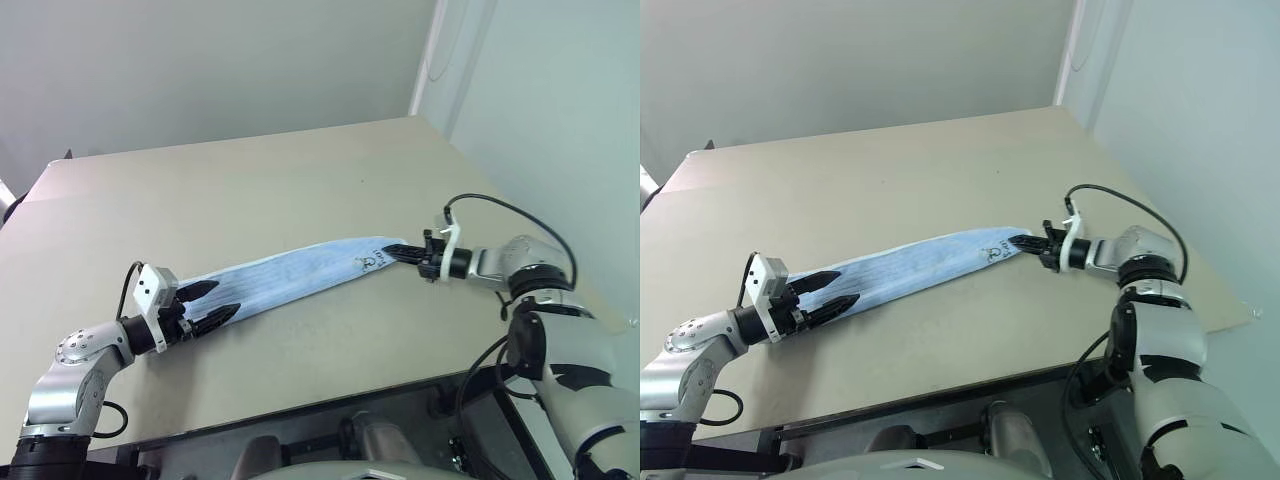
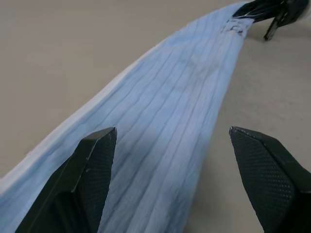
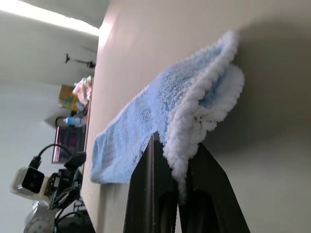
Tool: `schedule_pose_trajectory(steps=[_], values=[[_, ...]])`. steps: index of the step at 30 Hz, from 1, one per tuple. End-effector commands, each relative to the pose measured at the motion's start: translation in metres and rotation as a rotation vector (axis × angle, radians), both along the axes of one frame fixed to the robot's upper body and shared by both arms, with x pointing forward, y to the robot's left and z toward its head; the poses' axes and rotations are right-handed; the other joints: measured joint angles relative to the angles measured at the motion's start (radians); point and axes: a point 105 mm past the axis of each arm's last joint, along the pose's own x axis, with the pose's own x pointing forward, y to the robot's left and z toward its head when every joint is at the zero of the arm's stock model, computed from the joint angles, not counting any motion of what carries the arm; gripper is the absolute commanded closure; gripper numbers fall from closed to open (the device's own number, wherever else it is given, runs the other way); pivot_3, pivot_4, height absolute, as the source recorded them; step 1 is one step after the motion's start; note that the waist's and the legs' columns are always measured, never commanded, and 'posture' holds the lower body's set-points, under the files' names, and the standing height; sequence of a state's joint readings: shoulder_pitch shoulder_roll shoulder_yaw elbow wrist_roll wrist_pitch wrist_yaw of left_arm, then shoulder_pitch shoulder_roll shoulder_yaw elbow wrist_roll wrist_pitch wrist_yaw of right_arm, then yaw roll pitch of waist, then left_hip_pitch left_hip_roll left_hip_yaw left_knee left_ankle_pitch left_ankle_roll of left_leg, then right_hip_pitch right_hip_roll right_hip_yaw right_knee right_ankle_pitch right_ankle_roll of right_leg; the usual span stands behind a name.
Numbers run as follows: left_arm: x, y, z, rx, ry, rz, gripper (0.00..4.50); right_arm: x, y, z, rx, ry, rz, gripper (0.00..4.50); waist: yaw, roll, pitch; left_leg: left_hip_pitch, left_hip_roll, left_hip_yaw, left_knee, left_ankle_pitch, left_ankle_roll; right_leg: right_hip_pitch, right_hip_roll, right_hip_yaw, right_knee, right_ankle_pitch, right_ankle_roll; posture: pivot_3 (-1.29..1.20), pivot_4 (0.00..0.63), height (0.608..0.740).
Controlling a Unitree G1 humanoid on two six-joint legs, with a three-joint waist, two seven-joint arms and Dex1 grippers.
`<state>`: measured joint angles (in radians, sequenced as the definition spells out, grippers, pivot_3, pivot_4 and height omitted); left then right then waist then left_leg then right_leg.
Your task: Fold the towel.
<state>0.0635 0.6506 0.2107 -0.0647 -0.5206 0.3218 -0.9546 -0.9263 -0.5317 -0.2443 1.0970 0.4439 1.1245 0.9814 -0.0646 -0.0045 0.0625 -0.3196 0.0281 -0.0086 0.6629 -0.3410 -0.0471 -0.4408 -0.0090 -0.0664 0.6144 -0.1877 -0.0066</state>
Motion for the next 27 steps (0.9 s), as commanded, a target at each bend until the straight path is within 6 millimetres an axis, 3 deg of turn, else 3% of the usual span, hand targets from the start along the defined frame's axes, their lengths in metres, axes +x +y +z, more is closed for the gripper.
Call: schedule_pose_trajectory(steps=[1, 5, 8, 12, 16, 21, 27], values=[[0.004, 0.014, 0.011, 0.032, -0.039, 0.037, 0.59, -0.003, -0.028, 0.017, -0.059, -0.064, -0.007, 4.47, 0.002, 0.000, 0.000, 0.000, 0.000, 0.000, 0.000, 0.000, 0.001, 0.000, 0.000, 0.000, 0.000, 0.000, 0.000, 0.00, 0.000, 0.740], [0.004, 0.018, 0.010, 0.039, -0.035, 0.047, 0.59, -0.013, -0.053, 0.027, -0.159, -0.157, 0.033, 4.47, 0.003, 0.000, 0.000, 0.000, 0.000, 0.001, 0.000, -0.001, 0.002, 0.000, 0.000, 0.001, -0.001, 0.000, 0.000, 0.00, 0.000, 0.740], [0.006, 0.020, 0.011, 0.036, -0.035, 0.051, 0.59, -0.019, -0.047, 0.046, -0.252, -0.321, 0.175, 4.47, -0.002, 0.001, 0.000, 0.000, 0.000, 0.001, 0.000, -0.001, 0.002, 0.000, 0.000, 0.001, -0.001, 0.000, 0.000, 0.00, 0.000, 0.740], [0.010, 0.019, 0.007, 0.041, -0.025, 0.053, 0.59, -0.027, -0.011, 0.075, -0.317, -0.575, 0.358, 4.47, -0.005, 0.001, 0.001, 0.001, 0.000, 0.000, 0.000, -0.001, 0.002, -0.001, 0.001, 0.001, 0.000, 0.000, 0.000, 0.00, 0.000, 0.740], [0.010, 0.015, 0.006, 0.035, -0.020, 0.046, 0.59, -0.047, 0.038, 0.089, -0.293, -0.706, 0.549, 4.47, -0.005, 0.000, 0.001, 0.001, 0.003, -0.001, 0.000, -0.001, 0.002, -0.001, 0.006, 0.001, 0.000, -0.001, -0.001, 0.00, 0.000, 0.740], [0.010, 0.014, 0.004, 0.045, -0.018, 0.050, 0.59, -0.063, 0.109, 0.075, -0.292, -0.744, 0.751, 4.47, -0.005, 0.000, 0.001, 0.001, 0.005, -0.002, -0.001, -0.002, 0.002, -0.002, 0.008, 0.001, 0.000, 0.000, 0.000, 0.00, 0.000, 0.740], [0.008, 0.013, 0.002, 0.054, -0.020, 0.055, 0.59, -0.058, 0.149, 0.060, -0.317, -0.740, 0.799, 4.47, 0.006, 0.000, 0.001, 0.000, 0.004, -0.002, -0.001, -0.001, 0.002, -0.003, 0.009, 0.003, 0.000, 0.000, 0.000, 0.00, 0.000, 0.740]])
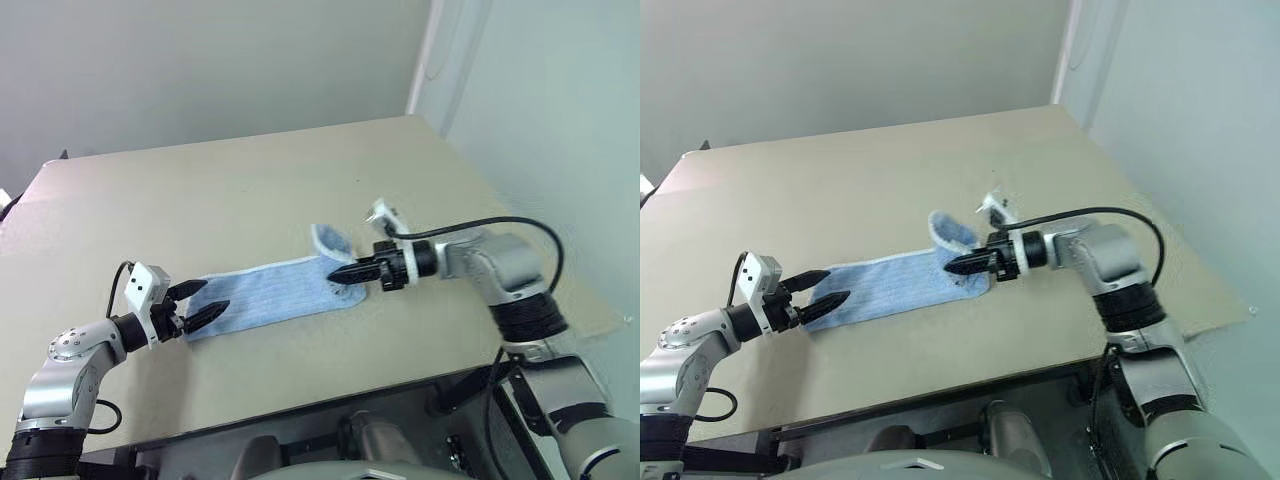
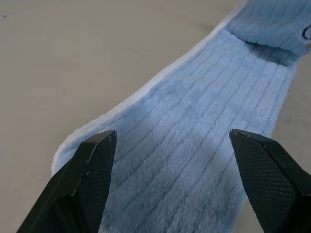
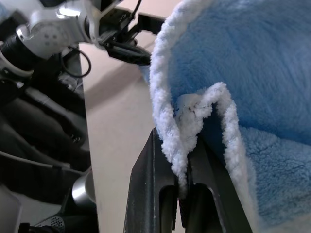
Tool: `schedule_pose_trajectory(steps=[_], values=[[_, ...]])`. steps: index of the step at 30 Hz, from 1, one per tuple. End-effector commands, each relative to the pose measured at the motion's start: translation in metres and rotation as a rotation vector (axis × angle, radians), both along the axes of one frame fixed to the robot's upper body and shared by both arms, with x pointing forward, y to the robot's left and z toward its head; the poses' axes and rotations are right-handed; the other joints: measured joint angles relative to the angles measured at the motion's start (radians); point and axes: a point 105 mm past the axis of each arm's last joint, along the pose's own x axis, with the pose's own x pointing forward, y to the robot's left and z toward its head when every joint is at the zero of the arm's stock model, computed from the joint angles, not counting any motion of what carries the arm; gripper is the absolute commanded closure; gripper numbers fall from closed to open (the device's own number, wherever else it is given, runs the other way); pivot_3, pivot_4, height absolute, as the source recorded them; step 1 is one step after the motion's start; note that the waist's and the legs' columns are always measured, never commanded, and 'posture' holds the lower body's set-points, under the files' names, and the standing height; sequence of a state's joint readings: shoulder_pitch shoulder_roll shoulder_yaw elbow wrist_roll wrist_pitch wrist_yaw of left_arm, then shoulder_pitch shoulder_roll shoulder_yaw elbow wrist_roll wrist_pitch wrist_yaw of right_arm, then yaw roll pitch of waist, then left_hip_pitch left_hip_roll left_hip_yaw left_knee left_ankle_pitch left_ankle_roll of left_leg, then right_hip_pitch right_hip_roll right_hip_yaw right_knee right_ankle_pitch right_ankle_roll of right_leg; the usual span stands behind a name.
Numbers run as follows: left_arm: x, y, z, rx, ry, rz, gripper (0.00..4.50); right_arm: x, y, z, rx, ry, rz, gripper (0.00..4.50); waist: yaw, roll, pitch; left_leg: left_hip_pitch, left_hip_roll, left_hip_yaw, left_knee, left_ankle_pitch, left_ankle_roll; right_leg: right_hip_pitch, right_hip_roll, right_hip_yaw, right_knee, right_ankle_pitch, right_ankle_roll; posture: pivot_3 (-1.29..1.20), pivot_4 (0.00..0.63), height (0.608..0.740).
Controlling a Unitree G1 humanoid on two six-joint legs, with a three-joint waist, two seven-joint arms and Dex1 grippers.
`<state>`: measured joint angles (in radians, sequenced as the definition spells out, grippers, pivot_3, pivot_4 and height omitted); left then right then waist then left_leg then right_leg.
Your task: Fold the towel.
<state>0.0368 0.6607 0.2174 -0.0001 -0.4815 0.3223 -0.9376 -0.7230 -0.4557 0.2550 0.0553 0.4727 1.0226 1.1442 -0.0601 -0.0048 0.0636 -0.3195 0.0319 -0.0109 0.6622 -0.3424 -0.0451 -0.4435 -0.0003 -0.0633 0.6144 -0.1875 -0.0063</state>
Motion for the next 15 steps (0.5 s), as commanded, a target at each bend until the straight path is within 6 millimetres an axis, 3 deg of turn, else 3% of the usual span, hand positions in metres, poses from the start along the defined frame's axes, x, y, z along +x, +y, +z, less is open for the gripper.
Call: schedule_pose_trajectory(steps=[1, 15], values=[[0.001, -0.001, 0.008, 0.018, -0.044, -0.003, 0.59, 0.010, 0.019, 0.007, -0.021, -0.077, 0.006, 4.47, 0.003, 0.000, 0.000, 0.000, 0.000, 0.000, 0.000, 0.000, 0.000, 0.000, 0.000, 0.001, 0.000, 0.000, 0.000, 0.00, 0.000, 0.740], [-0.002, -0.003, 0.004, 0.030, -0.035, -0.009, 0.59, 0.014, 0.055, -0.029, -0.152, -0.177, 0.102, 4.47, 0.015, 0.000, 0.000, 0.000, 0.000, 0.001, 0.000, 0.000, 0.000, 0.000, 0.002, 0.003, 0.002, 0.000, 0.000, 0.00, 0.000, 0.740]])
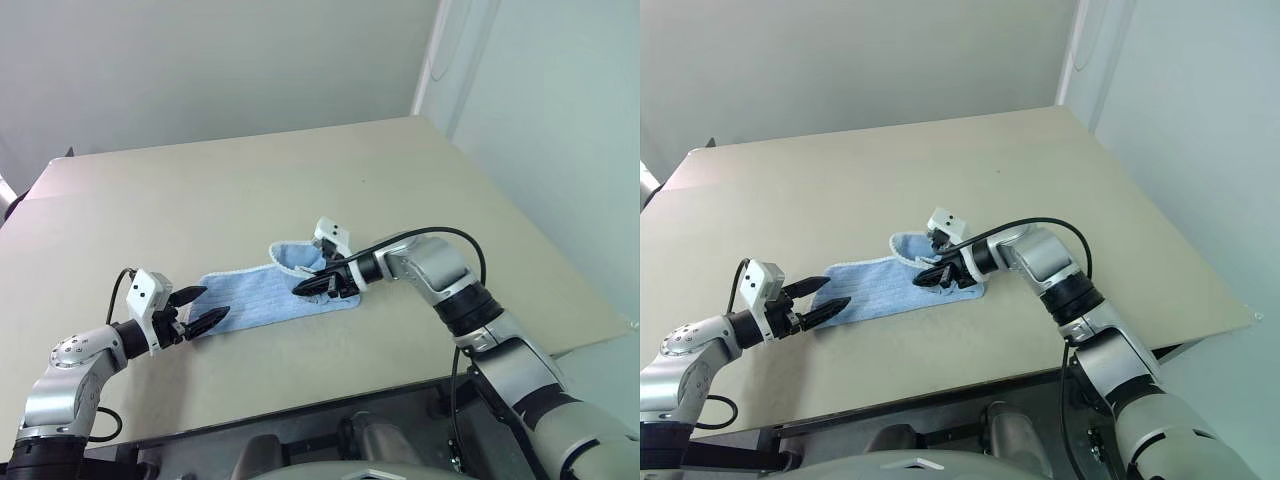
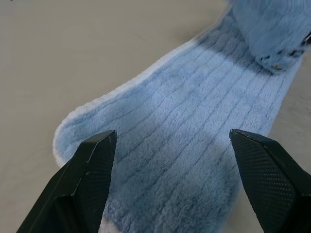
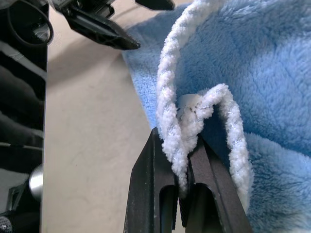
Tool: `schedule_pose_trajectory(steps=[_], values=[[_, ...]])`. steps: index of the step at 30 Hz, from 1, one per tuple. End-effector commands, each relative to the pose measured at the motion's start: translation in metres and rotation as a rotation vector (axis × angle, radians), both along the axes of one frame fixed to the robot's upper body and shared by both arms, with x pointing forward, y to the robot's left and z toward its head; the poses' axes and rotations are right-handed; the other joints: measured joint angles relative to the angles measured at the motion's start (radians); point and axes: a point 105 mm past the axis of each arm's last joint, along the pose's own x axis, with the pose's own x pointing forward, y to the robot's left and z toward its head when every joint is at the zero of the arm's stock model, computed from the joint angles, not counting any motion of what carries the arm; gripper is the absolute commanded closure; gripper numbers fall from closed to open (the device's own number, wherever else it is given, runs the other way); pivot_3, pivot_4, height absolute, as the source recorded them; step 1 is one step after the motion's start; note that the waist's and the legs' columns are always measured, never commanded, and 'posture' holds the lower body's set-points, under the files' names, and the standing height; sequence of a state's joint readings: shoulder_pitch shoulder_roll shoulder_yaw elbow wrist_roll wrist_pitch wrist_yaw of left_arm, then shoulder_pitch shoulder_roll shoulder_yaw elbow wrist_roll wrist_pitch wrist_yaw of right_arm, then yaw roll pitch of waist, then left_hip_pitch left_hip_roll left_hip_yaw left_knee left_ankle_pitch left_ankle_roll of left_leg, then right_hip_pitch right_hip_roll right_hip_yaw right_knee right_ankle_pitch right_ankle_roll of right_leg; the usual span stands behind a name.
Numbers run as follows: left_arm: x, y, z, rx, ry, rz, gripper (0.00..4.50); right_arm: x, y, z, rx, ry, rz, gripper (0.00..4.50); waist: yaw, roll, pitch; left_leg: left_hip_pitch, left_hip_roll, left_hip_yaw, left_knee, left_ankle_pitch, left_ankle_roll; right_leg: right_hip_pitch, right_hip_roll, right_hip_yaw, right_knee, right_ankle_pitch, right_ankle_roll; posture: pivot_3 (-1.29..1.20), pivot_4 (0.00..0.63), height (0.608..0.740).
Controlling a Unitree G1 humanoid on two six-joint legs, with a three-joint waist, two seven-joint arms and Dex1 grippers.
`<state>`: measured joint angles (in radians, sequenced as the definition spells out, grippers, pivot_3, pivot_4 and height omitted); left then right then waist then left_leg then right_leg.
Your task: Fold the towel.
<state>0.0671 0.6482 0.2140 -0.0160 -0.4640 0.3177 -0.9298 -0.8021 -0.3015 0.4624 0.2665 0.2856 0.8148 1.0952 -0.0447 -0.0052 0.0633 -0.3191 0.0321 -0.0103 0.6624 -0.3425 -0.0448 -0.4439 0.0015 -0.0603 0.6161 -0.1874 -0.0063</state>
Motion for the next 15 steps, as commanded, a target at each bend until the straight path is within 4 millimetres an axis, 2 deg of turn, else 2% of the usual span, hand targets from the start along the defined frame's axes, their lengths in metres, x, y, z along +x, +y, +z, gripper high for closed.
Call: schedule_pose_trajectory(steps=[1, 2, 3, 7, 12, 15], values=[[0.003, -0.001, 0.011, 0.019, -0.051, -0.014, 0.59, 0.005, 0.009, 0.010, 0.010, -0.079, 0.032, 4.47, 0.000, 0.000, 0.000, 0.000, 0.000, 0.000, 0.000, 0.000, 0.000, 0.000, 0.000, 0.000, 0.000, 0.000, 0.000, 0.00, 0.000, 0.740], [0.003, -0.001, 0.011, 0.019, -0.052, -0.014, 0.59, 0.005, 0.010, 0.010, 0.013, -0.087, 0.039, 3.99, 0.000, 0.000, 0.000, 0.000, 0.000, 0.000, 0.000, 0.000, 0.000, 0.000, 0.000, 0.000, 0.000, 0.000, 0.000, 0.00, 0.000, 0.740], [0.003, -0.001, 0.011, 0.018, -0.050, -0.014, 0.59, 0.004, 0.010, 0.012, 0.022, -0.086, 0.045, 3.80, 0.000, 0.000, 0.000, 0.000, 0.000, 0.000, 0.000, 0.000, 0.000, 0.000, 0.000, 0.000, 0.000, 0.000, 0.000, 0.00, 0.000, 0.740], [0.003, -0.001, 0.010, 0.014, -0.045, -0.011, 0.59, -0.004, 0.015, 0.029, 0.124, -0.069, 0.086, 2.41, 0.000, 0.000, 0.000, 0.000, 0.000, 0.000, 0.000, 0.000, 0.000, 0.000, 0.000, 0.001, 0.000, 0.000, 0.000, 0.00, 0.000, 0.740], [0.001, -0.001, 0.007, 0.014, -0.038, -0.009, 0.59, -0.011, 0.007, 0.062, 0.297, -0.130, 0.123, 2.41, 0.001, 0.000, 0.000, 0.000, 0.000, 0.000, 0.000, 0.000, 0.000, 0.000, 0.000, 0.001, 0.000, 0.000, 0.000, 0.00, 0.000, 0.740], [0.001, 0.000, 0.008, 0.012, -0.038, -0.006, 0.59, -0.001, -0.005, 0.066, 0.295, -0.142, 0.061, 2.41, 0.001, -0.001, 0.000, 0.000, 0.000, 0.000, 0.001, 0.000, 0.000, 0.000, 0.000, 0.001, 0.000, 0.000, 0.000, 0.00, 0.000, 0.740]])
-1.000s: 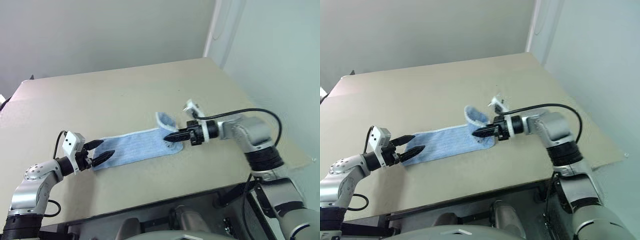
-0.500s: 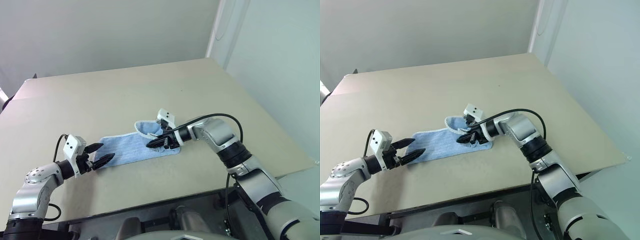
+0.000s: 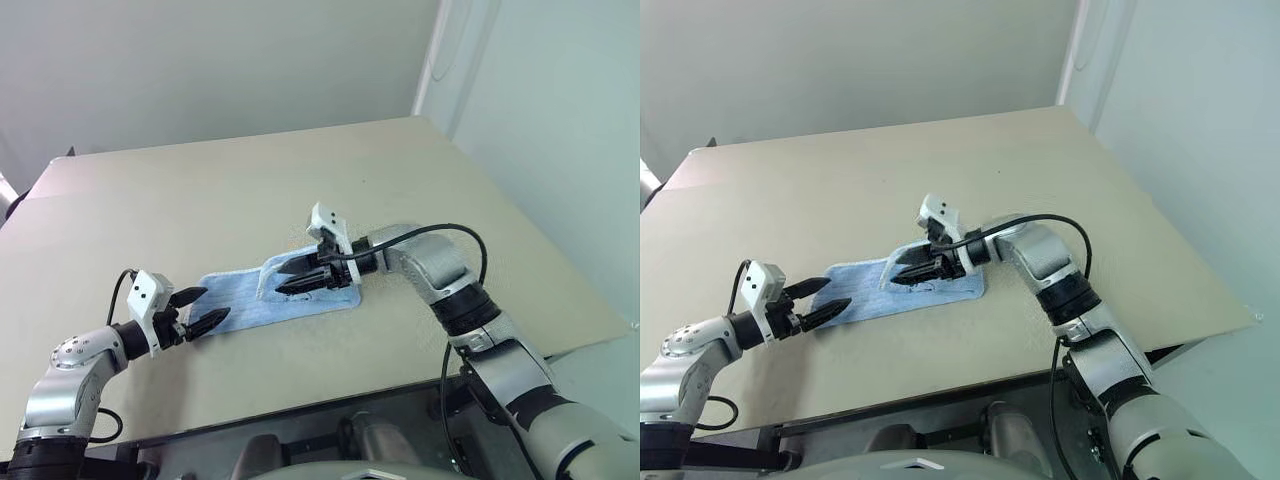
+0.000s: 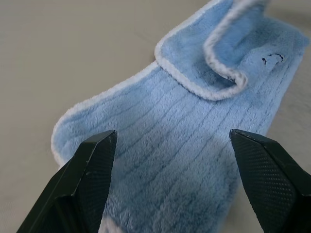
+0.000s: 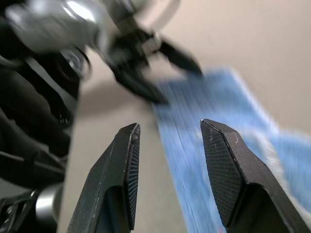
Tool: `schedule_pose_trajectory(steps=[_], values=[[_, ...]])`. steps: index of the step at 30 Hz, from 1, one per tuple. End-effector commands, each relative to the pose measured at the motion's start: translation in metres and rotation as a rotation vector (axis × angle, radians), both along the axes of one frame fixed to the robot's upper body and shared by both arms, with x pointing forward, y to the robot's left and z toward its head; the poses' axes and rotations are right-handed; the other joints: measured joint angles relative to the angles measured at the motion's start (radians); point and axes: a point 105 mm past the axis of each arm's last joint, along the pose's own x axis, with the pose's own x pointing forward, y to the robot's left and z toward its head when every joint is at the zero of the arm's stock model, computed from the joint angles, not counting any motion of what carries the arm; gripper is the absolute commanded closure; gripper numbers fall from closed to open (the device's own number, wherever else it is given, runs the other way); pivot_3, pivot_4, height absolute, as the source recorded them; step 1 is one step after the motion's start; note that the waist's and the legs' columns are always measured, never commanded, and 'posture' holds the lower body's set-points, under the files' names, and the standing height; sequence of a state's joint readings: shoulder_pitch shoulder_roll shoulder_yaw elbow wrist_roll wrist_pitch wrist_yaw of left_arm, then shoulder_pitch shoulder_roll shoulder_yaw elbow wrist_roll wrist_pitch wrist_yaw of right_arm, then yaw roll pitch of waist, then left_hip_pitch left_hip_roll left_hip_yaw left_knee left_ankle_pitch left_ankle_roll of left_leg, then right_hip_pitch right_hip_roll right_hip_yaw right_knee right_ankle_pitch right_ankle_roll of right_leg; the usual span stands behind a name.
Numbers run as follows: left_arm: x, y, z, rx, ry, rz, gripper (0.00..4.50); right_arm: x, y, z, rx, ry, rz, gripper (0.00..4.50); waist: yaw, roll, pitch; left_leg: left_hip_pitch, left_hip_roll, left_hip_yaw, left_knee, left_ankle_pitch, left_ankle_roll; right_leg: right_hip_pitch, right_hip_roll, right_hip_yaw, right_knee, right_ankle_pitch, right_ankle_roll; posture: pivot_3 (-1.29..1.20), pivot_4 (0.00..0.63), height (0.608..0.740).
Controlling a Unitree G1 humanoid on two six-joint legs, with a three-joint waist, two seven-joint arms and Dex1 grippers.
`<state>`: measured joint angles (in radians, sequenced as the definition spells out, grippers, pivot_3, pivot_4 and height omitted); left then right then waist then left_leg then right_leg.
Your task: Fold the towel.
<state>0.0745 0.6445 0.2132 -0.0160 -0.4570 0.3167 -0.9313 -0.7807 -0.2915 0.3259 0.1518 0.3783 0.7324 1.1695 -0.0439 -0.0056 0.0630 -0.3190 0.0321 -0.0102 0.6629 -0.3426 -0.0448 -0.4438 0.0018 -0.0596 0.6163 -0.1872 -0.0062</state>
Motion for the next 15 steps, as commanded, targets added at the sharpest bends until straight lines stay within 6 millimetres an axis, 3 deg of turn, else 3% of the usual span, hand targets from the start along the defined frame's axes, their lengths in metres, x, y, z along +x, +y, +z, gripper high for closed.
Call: schedule_pose_trajectory(steps=[1, 6, 11, 15], values=[[0.003, 0.000, 0.011, 0.008, -0.047, -0.005, 0.59, 0.010, -0.014, 0.010, 0.009, -0.037, -0.053, 2.41, 0.000, 0.000, 0.000, 0.000, 0.000, 0.000, 0.000, 0.000, 0.000, 0.000, 0.000, 0.000, 0.000, 0.000, 0.000, 0.00, 0.000, 0.740], [0.004, 0.002, 0.011, 0.014, -0.047, 0.001, 0.59, 0.013, -0.029, -0.014, -0.105, 0.040, -0.077, 2.41, -0.002, 0.000, 0.000, 0.000, 0.000, 0.000, 0.000, 0.000, 0.000, 0.000, 0.001, 0.001, 0.000, 0.000, -0.001, 0.00, 0.000, 0.740], [0.003, 0.002, 0.008, 0.013, -0.027, -0.001, 0.59, 0.027, -0.021, -0.030, -0.134, 0.017, -0.153, 2.41, -0.003, 0.000, 0.000, 0.001, 0.001, 0.000, 0.000, 0.000, 0.000, 0.000, 0.003, 0.002, 0.001, 0.000, -0.001, 0.00, 0.000, 0.740], [-0.003, 0.003, 0.008, 0.003, -0.004, -0.018, 0.59, 0.030, -0.009, -0.031, -0.098, -0.074, -0.171, 2.41, -0.002, 0.000, 0.000, 0.001, 0.001, 0.000, 0.000, 0.000, 0.000, 0.000, 0.003, 0.002, 0.002, 0.000, -0.001, 0.00, 0.000, 0.740]])
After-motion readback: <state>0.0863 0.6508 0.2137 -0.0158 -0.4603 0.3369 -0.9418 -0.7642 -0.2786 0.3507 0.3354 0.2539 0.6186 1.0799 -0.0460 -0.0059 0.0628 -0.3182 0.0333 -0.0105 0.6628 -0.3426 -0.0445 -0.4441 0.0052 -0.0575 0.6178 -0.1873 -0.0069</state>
